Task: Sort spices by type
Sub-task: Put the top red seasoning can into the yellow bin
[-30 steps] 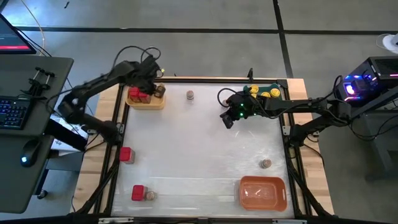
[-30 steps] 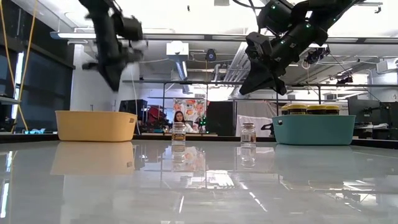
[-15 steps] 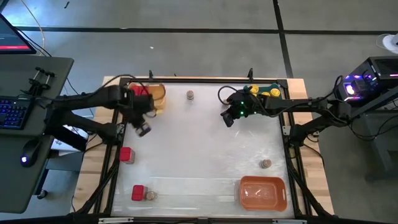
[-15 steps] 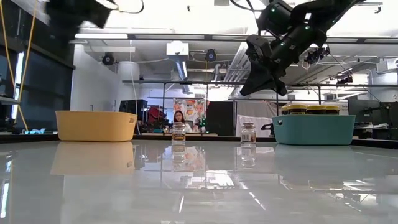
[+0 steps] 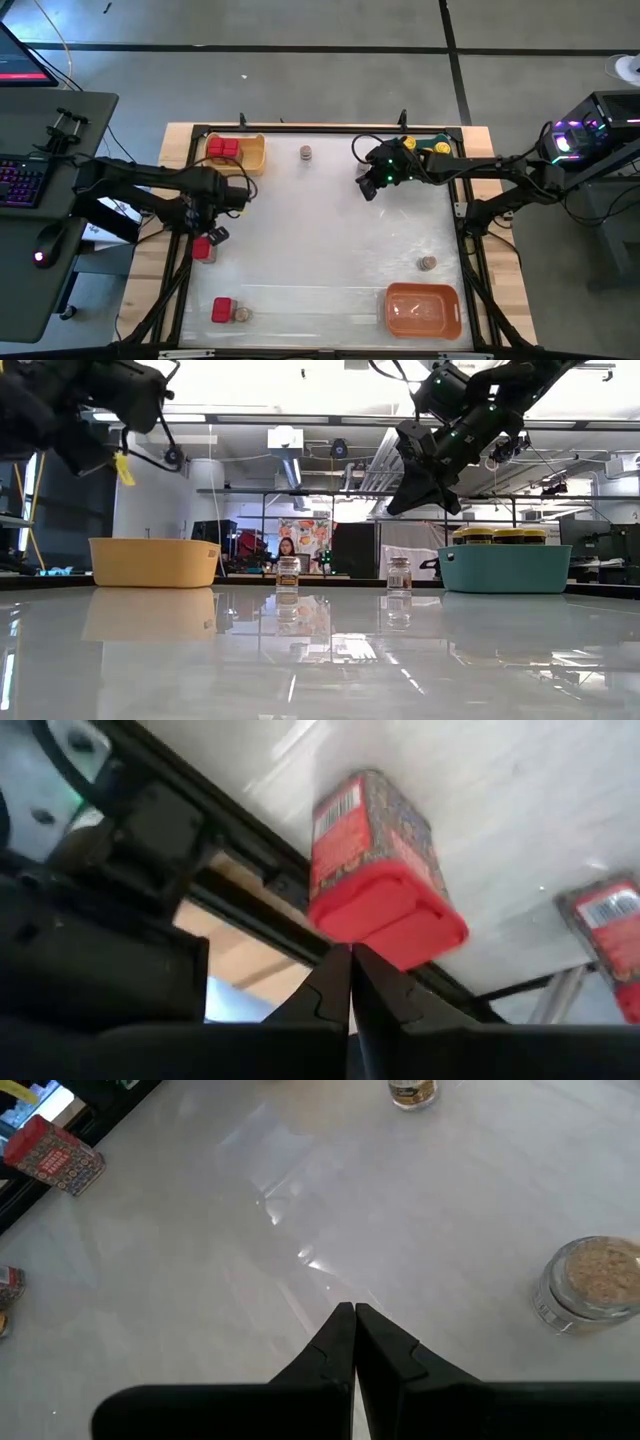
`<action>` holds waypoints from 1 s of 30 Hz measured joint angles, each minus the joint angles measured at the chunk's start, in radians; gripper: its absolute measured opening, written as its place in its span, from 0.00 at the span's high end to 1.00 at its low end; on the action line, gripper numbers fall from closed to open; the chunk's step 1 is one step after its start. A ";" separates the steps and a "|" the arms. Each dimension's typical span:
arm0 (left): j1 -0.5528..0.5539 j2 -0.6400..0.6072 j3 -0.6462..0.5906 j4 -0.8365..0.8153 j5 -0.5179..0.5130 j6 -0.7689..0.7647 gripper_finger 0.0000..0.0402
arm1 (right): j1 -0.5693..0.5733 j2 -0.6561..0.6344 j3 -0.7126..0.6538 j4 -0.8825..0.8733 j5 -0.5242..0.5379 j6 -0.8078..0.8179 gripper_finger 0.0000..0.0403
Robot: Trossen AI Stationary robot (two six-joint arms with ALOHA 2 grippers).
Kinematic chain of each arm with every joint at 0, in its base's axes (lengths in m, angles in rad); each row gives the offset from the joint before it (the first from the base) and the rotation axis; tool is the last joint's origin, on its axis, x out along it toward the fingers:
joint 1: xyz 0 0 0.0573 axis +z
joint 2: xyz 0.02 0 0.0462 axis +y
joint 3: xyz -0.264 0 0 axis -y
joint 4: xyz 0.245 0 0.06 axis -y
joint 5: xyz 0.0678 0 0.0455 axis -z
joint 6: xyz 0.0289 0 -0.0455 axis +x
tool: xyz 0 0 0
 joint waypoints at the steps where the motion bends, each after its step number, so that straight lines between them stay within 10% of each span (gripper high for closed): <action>1: -0.004 -0.002 0.000 -0.010 0.012 -0.003 1.00 | -0.002 0.000 0.000 0.000 0.000 -0.001 1.00; 30: -0.238 0.156 -0.001 0.152 0.108 0.013 1.00 | -0.013 0.000 0.000 -0.008 -0.006 -0.003 1.00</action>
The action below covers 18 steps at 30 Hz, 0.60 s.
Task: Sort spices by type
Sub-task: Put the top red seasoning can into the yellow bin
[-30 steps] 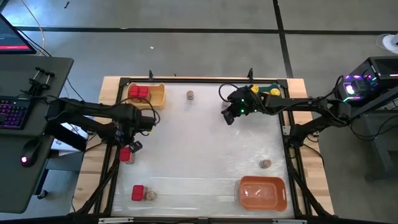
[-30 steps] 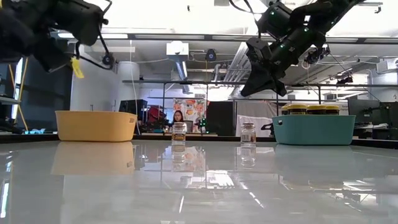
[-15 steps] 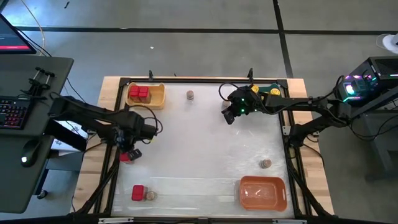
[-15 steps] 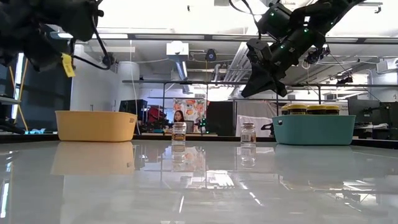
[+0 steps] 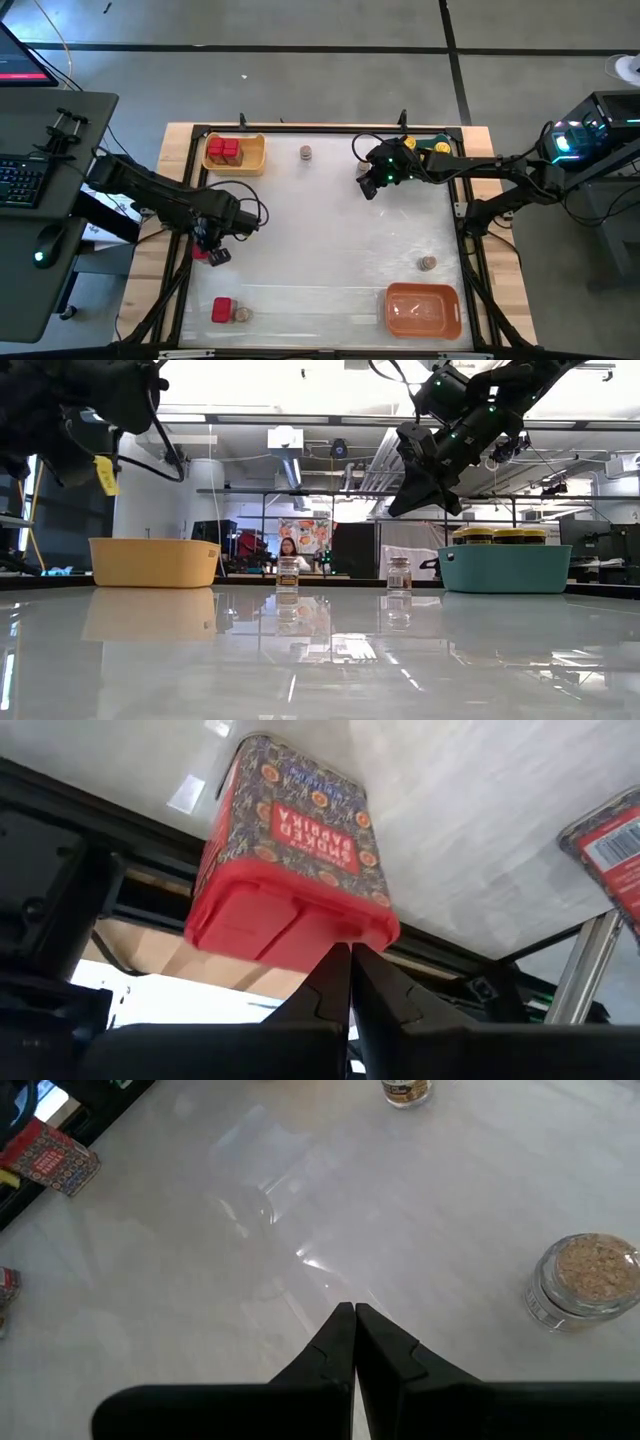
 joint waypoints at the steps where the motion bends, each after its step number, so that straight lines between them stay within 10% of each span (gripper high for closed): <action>1: 0.000 0.004 0.000 0.000 0.000 0.001 1.00 | 0.000 0.000 0.000 0.000 0.000 0.000 1.00; 18: 0.112 0.012 0.004 0.034 -0.087 0.117 1.00 | 0.000 0.000 0.000 0.000 0.001 0.000 1.00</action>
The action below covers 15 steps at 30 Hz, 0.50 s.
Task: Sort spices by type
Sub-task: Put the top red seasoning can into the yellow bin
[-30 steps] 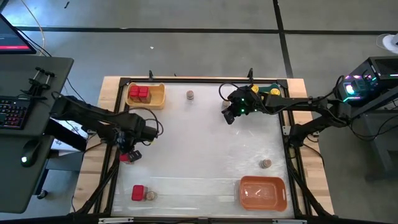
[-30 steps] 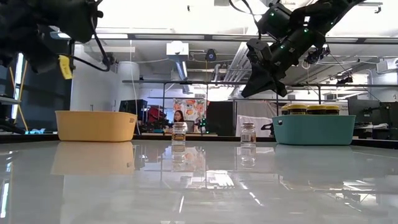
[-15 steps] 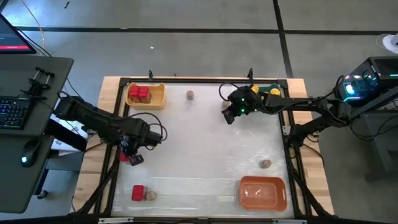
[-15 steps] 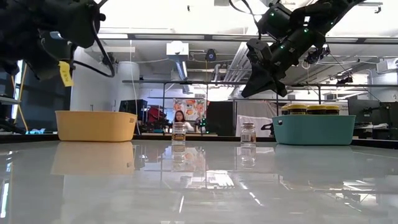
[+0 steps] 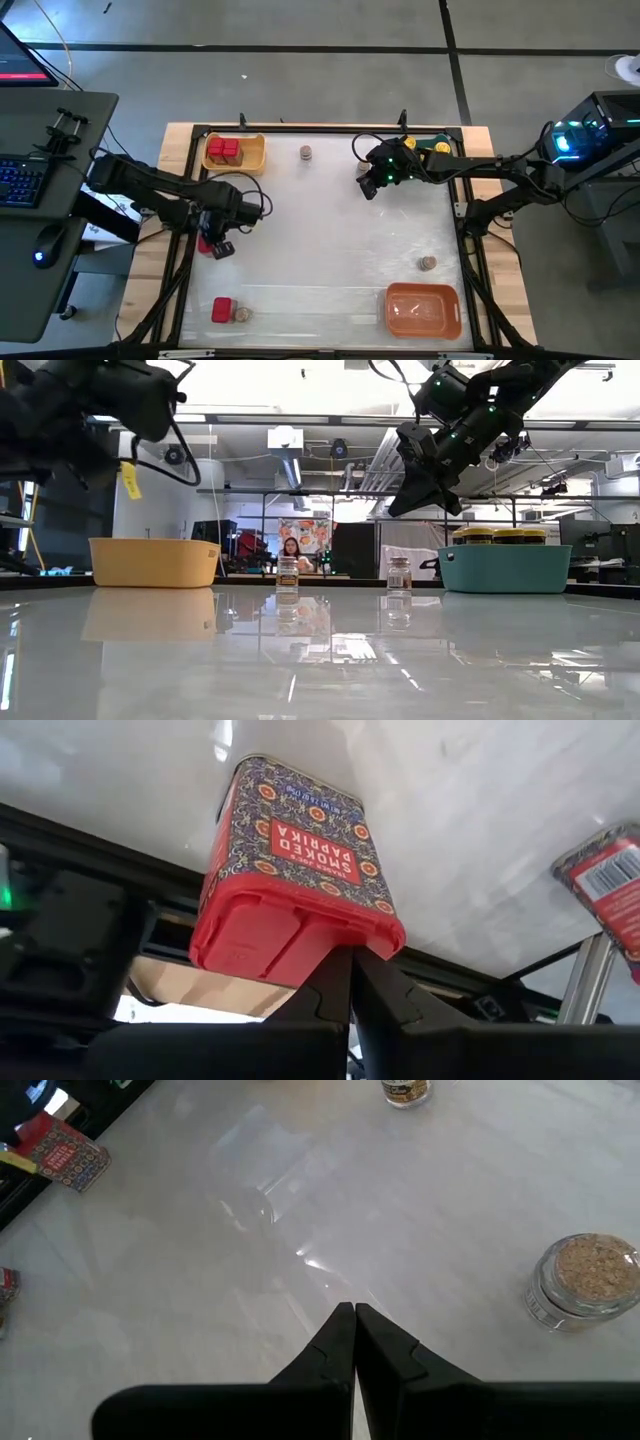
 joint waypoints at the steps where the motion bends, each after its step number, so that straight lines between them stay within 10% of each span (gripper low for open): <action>1: 0.016 0.000 0.000 0.000 -0.007 0.015 1.00 | 0.000 0.000 0.000 0.000 0.000 0.000 1.00; 15: 0.269 0.004 0.123 0.276 -0.156 0.138 1.00 | 0.000 0.000 0.000 0.000 0.000 0.010 1.00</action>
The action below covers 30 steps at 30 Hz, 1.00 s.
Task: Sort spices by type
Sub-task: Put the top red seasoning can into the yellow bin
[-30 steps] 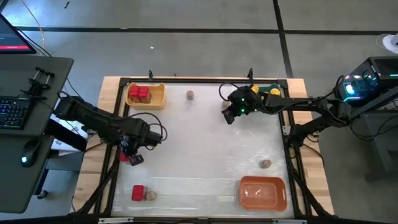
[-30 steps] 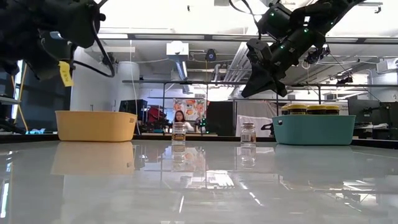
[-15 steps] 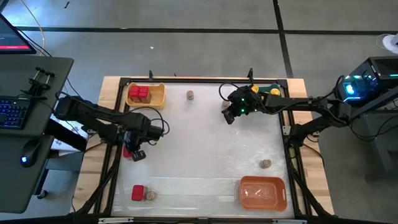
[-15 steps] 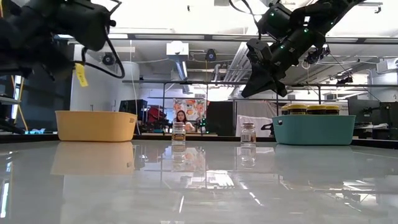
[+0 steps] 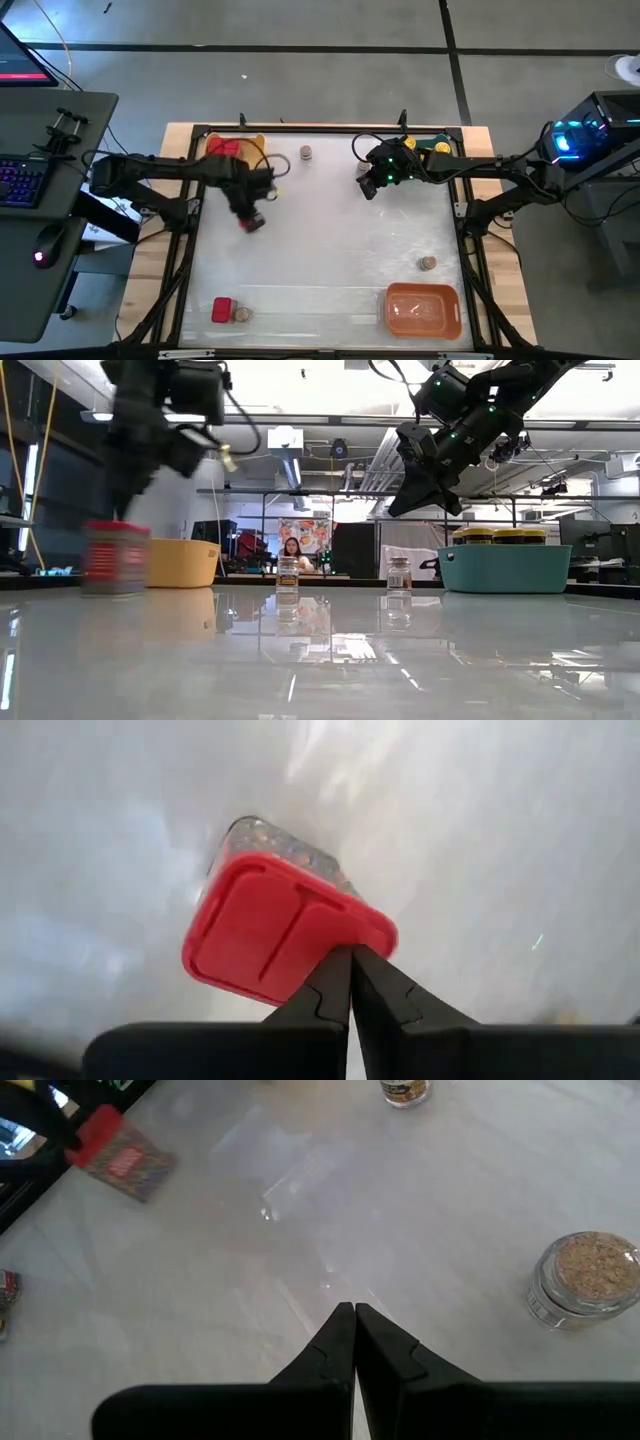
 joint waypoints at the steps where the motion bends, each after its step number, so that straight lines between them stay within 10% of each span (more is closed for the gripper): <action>1: 0.017 0.001 0.008 0.039 -0.002 -0.001 1.00 | 0.000 0.000 0.000 0.000 0.000 0.000 1.00; 11: 0.145 -0.012 0.058 0.179 0.057 -0.075 1.00 | 0.000 0.000 0.000 0.000 0.000 0.001 1.00; 16: 0.140 -0.073 0.210 0.067 -0.150 -0.062 1.00 | 0.000 0.000 0.000 0.000 0.000 0.001 1.00; 30: -0.103 -0.152 0.088 -0.047 -0.439 -0.747 0.82 | 0.002 0.000 0.000 0.000 0.000 -0.011 1.00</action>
